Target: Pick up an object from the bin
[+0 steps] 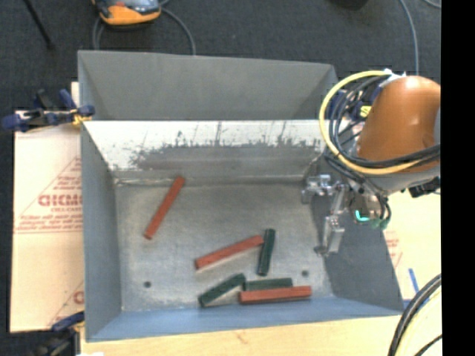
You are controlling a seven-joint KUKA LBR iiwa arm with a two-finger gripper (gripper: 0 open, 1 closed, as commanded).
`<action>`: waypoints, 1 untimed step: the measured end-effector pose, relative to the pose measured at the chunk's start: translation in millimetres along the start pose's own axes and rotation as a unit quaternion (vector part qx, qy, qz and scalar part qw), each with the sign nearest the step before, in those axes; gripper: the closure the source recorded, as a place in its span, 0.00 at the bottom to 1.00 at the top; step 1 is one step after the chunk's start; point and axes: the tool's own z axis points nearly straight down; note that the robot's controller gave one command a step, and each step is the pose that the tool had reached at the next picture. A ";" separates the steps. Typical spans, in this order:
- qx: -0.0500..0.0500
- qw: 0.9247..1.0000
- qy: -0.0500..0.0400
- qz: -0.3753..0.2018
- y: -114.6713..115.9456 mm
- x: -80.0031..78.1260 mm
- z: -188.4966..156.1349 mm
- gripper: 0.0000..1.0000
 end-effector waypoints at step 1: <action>0.001 1.000 -0.004 -0.001 0.2 -1.6 -4.1 0.00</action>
Offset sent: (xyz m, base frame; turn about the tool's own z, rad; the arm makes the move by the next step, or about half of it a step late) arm 0.0082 0.0497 -0.0978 -0.3626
